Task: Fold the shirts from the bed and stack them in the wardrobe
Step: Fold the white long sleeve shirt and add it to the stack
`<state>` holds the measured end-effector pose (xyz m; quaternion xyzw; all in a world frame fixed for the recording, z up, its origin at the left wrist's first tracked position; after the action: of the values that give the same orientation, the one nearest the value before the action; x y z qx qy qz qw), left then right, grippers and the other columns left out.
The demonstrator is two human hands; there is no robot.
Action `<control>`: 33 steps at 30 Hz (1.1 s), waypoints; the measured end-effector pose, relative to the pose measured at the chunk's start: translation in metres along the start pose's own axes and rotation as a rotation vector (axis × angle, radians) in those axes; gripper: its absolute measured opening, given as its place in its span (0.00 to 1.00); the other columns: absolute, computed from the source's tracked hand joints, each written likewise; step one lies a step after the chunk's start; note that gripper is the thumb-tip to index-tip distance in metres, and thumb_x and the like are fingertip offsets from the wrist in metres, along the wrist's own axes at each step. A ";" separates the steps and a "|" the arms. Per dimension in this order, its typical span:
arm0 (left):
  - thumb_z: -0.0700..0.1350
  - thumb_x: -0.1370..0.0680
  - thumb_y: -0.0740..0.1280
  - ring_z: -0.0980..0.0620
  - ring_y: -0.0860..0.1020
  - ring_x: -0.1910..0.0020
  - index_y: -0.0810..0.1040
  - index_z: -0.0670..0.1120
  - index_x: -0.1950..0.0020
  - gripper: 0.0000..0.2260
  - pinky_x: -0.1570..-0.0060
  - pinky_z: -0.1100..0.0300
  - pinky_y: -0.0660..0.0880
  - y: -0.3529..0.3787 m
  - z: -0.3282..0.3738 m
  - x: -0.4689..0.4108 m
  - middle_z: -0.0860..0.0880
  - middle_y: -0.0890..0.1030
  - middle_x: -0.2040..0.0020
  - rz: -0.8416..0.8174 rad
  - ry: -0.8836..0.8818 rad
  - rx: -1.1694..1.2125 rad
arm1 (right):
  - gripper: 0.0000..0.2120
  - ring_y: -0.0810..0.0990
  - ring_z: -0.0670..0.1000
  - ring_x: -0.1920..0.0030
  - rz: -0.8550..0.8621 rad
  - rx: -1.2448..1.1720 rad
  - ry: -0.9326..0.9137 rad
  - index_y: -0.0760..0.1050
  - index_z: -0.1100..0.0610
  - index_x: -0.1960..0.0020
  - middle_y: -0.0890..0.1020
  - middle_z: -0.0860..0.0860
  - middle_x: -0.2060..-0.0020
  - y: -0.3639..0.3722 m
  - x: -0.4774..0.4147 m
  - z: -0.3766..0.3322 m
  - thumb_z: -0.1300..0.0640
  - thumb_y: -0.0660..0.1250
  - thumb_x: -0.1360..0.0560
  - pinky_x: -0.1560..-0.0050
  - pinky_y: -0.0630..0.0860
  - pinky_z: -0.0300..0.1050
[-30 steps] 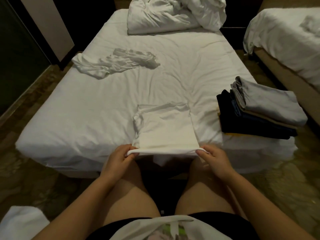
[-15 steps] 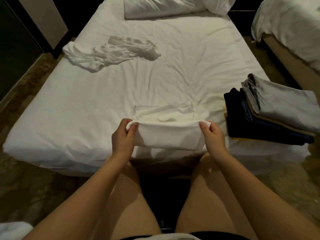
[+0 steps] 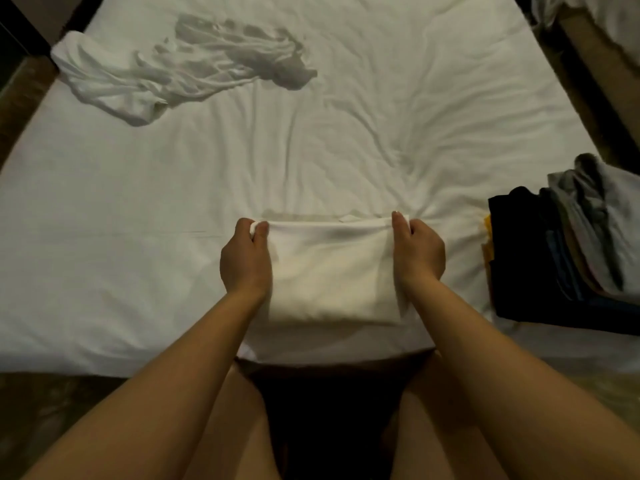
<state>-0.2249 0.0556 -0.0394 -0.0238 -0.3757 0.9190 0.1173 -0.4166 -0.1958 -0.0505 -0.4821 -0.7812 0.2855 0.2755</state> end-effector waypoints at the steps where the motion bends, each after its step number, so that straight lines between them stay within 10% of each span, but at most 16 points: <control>1: 0.51 0.19 0.55 0.43 0.75 0.59 0.71 0.44 0.52 0.12 0.62 0.56 0.67 0.004 -0.001 -0.003 0.45 0.76 0.59 0.006 0.003 -0.008 | 0.23 0.76 0.58 0.53 0.006 -0.007 0.013 0.74 0.58 0.59 0.79 0.56 0.58 0.002 -0.004 0.003 0.40 0.53 0.21 0.58 0.63 0.45; 9: 0.53 0.19 0.55 0.42 0.75 0.60 0.71 0.45 0.55 0.14 0.63 0.53 0.69 0.019 -0.010 -0.014 0.43 0.78 0.60 0.045 0.029 -0.043 | 0.24 0.76 0.57 0.54 0.043 0.062 0.060 0.75 0.55 0.60 0.80 0.56 0.55 0.017 -0.015 0.014 0.38 0.52 0.22 0.59 0.65 0.46; 17: 0.52 0.20 0.59 0.45 0.73 0.62 0.70 0.44 0.60 0.14 0.64 0.56 0.65 0.003 0.006 -0.019 0.47 0.75 0.63 0.061 0.086 -0.045 | 0.22 0.65 0.46 0.70 0.130 -0.255 0.032 0.62 0.54 0.71 0.68 0.48 0.73 0.002 -0.008 0.005 0.44 0.59 0.22 0.63 0.63 0.46; 22: 0.52 0.22 0.61 0.41 0.71 0.40 0.71 0.42 0.38 0.18 0.42 0.52 0.67 -0.007 0.031 -0.001 0.40 0.72 0.39 0.097 0.241 -0.142 | 0.23 0.69 0.55 0.37 0.183 -0.025 -0.201 0.72 0.55 0.39 0.75 0.53 0.40 -0.008 0.020 -0.028 0.42 0.56 0.27 0.38 0.62 0.51; 26: 0.50 0.23 0.58 0.45 0.66 0.34 0.70 0.44 0.35 0.19 0.35 0.45 0.60 0.014 0.060 0.072 0.40 0.75 0.36 0.139 0.604 -0.277 | 0.24 0.65 0.53 0.32 0.199 0.257 -0.659 0.71 0.53 0.33 0.74 0.52 0.34 0.022 0.091 -0.058 0.48 0.58 0.27 0.35 0.58 0.53; 33: 0.56 0.24 0.50 0.43 0.64 0.28 0.69 0.49 0.30 0.26 0.33 0.40 0.58 0.069 0.021 0.059 0.44 0.66 0.27 -0.165 0.526 -0.627 | 0.31 0.51 0.54 0.24 -0.095 0.629 -0.571 0.57 0.45 0.25 0.57 0.46 0.24 0.075 0.065 -0.033 0.36 0.46 0.26 0.30 0.39 0.57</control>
<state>-0.2991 0.0073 -0.0697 -0.2620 -0.5953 0.7102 0.2694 -0.3743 -0.1026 -0.0711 -0.2395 -0.7224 0.6187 0.1947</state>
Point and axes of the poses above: each hand's wrist, its own x-axis away from the middle knuckle, its own y-axis out of the palm, z = x × y, the point moved 10 cm from there along -x, towards the middle knuckle
